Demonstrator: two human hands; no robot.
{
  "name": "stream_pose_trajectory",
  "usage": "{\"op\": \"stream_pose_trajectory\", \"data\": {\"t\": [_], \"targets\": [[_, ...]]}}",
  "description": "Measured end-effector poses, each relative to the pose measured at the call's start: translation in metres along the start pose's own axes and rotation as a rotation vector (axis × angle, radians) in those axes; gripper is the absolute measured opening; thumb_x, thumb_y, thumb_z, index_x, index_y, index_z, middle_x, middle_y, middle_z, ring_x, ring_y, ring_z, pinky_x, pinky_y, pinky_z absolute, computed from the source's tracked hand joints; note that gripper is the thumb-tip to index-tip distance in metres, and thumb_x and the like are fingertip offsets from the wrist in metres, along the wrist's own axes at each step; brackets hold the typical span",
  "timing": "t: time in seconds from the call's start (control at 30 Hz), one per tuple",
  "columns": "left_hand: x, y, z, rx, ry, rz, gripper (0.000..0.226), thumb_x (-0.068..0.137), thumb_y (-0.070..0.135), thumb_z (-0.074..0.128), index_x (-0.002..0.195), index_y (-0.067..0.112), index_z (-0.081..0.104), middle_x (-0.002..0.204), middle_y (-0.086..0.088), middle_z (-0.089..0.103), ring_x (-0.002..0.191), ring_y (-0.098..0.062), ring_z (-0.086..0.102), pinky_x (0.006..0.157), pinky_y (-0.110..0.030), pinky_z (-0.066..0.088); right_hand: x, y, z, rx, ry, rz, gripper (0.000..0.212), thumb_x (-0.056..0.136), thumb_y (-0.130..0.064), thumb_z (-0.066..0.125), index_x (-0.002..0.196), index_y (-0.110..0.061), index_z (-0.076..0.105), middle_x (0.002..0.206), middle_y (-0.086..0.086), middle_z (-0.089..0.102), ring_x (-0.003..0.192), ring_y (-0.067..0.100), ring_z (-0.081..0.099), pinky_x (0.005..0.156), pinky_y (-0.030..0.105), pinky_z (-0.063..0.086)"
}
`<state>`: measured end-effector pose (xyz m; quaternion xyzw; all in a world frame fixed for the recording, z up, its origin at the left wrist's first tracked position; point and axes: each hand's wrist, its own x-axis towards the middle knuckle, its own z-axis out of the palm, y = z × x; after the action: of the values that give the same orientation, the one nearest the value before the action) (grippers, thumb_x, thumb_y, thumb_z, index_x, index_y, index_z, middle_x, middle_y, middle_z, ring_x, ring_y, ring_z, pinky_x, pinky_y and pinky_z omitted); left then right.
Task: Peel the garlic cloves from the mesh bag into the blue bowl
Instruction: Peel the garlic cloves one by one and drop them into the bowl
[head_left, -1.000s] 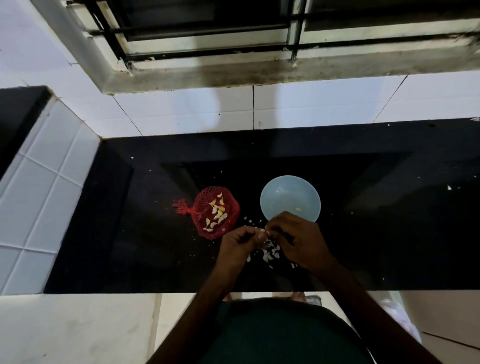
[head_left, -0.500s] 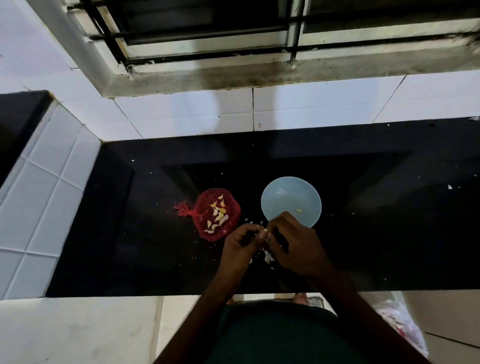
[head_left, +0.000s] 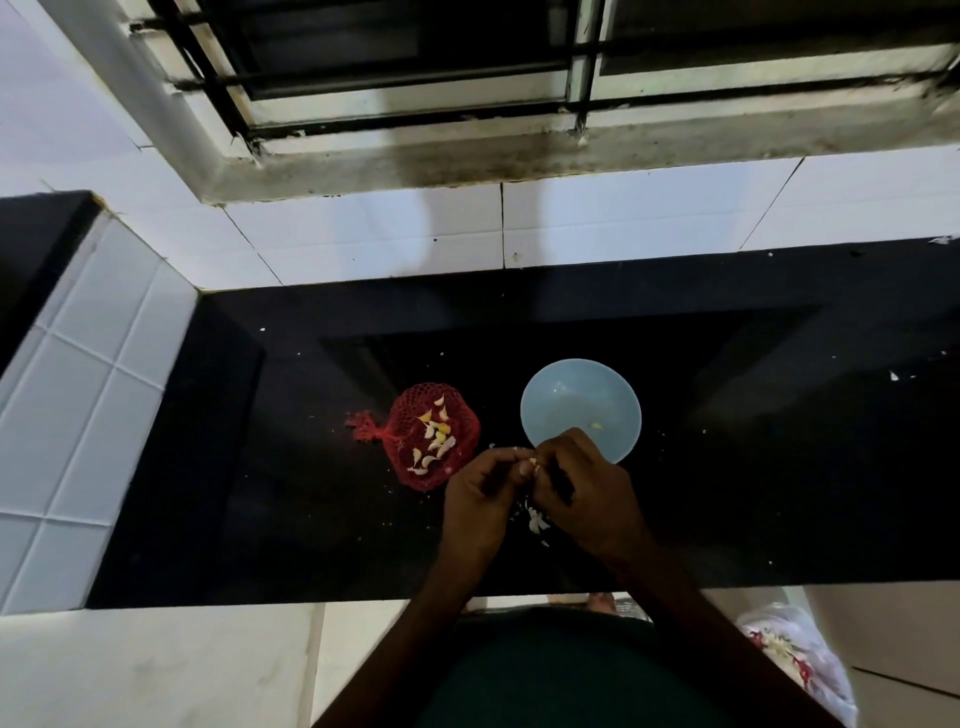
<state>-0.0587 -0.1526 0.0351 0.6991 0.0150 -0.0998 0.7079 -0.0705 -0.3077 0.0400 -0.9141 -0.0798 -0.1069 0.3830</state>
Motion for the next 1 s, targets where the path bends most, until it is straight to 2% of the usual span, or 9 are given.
{"op": "stream_pose_trajectory", "data": {"t": [0.17, 0.27, 0.33, 0.47, 0.57, 0.7, 0.8, 0.9, 1.0], "targets": [[-0.006, 0.005, 0.010, -0.224, 0.012, -0.135, 0.014, 0.096, 0.017, 0.060, 0.103, 0.011, 0.070, 0.103, -0.011, 0.073, 0.098, -0.023, 0.070, 0.088, -0.039, 0.056, 0.005, -0.002, 0.003, -0.073, -0.022, -0.062, 0.014, 0.098, -0.044, 0.050, 0.100, -0.030, 0.048, 0.100, -0.010, 0.050, 0.071, 0.003, 0.050, 0.053, 0.020, 0.043], [-0.004, 0.002, 0.006, -0.336, 0.055, -0.224, 0.022, 0.093, 0.024, 0.059, 0.106, 0.010, 0.069, 0.104, -0.012, 0.071, 0.102, -0.027, 0.067, 0.096, -0.050, 0.052, 0.005, -0.003, 0.003, -0.024, -0.034, -0.054, 0.014, 0.095, -0.042, 0.053, 0.096, -0.029, 0.049, 0.098, -0.011, 0.049, 0.070, -0.002, 0.044, 0.055, 0.012, 0.036], [-0.003, 0.000, 0.002, -0.354, 0.051, -0.244, 0.025, 0.093, 0.026, 0.060, 0.109, 0.009, 0.068, 0.107, -0.015, 0.070, 0.104, -0.030, 0.065, 0.099, -0.053, 0.050, 0.004, -0.003, 0.002, 0.045, -0.025, -0.036, 0.012, 0.095, -0.039, 0.056, 0.094, -0.028, 0.050, 0.097, -0.013, 0.048, 0.072, -0.002, 0.048, 0.057, 0.013, 0.041], [-0.005, -0.001, -0.001, -0.358, 0.024, -0.231, 0.028, 0.093, 0.026, 0.064, 0.111, 0.006, 0.068, 0.110, -0.015, 0.070, 0.105, -0.030, 0.065, 0.099, -0.050, 0.050, 0.003, -0.002, -0.001, 0.216, 0.056, 0.018, 0.013, 0.093, -0.020, 0.069, 0.095, -0.020, 0.056, 0.098, -0.015, 0.050, 0.084, -0.001, 0.060, 0.066, 0.011, 0.051], [-0.003, -0.003, -0.007, -0.301, 0.045, -0.210, 0.028, 0.092, 0.025, 0.066, 0.111, 0.005, 0.068, 0.107, -0.014, 0.073, 0.100, -0.030, 0.068, 0.096, -0.050, 0.052, 0.003, -0.002, -0.003, 0.285, 0.111, 0.081, 0.025, 0.090, -0.007, 0.073, 0.098, -0.024, 0.058, 0.102, -0.010, 0.056, 0.090, 0.004, 0.064, 0.068, 0.015, 0.055], [-0.007, -0.002, -0.011, -0.207, 0.032, -0.159, 0.023, 0.091, 0.019, 0.066, 0.108, 0.004, 0.070, 0.096, -0.012, 0.076, 0.091, -0.024, 0.072, 0.088, -0.033, 0.058, 0.000, 0.006, -0.004, 0.273, 0.055, 0.072, 0.015, 0.097, -0.009, 0.065, 0.103, -0.022, 0.068, 0.105, -0.012, 0.064, 0.094, 0.006, 0.067, 0.074, 0.025, 0.057], [-0.008, -0.001, -0.009, -0.184, 0.026, -0.138, 0.026, 0.089, 0.019, 0.067, 0.107, 0.000, 0.071, 0.095, -0.011, 0.077, 0.088, -0.022, 0.073, 0.086, -0.033, 0.059, -0.002, 0.009, -0.001, 0.287, -0.004, 0.081, 0.021, 0.100, -0.010, 0.055, 0.106, -0.024, 0.070, 0.107, -0.013, 0.066, 0.096, 0.008, 0.068, 0.079, 0.037, 0.058], [-0.007, -0.001, -0.008, -0.169, 0.041, -0.130, 0.029, 0.088, 0.022, 0.069, 0.106, 0.000, 0.072, 0.096, -0.012, 0.077, 0.085, -0.023, 0.073, 0.084, -0.035, 0.060, -0.002, 0.007, -0.001, 0.311, -0.050, 0.114, 0.022, 0.101, -0.010, 0.056, 0.110, -0.025, 0.070, 0.108, -0.014, 0.067, 0.097, 0.008, 0.068, 0.080, 0.036, 0.058], [-0.007, -0.002, -0.009, -0.168, 0.041, -0.130, 0.028, 0.087, 0.022, 0.071, 0.105, 0.001, 0.072, 0.098, -0.013, 0.077, 0.087, -0.026, 0.074, 0.083, -0.036, 0.060, 0.000, 0.002, 0.000, 0.344, -0.067, 0.148, 0.012, 0.097, -0.025, 0.067, 0.108, -0.027, 0.072, 0.103, -0.014, 0.069, 0.094, 0.007, 0.069, 0.080, 0.034, 0.059]]}}
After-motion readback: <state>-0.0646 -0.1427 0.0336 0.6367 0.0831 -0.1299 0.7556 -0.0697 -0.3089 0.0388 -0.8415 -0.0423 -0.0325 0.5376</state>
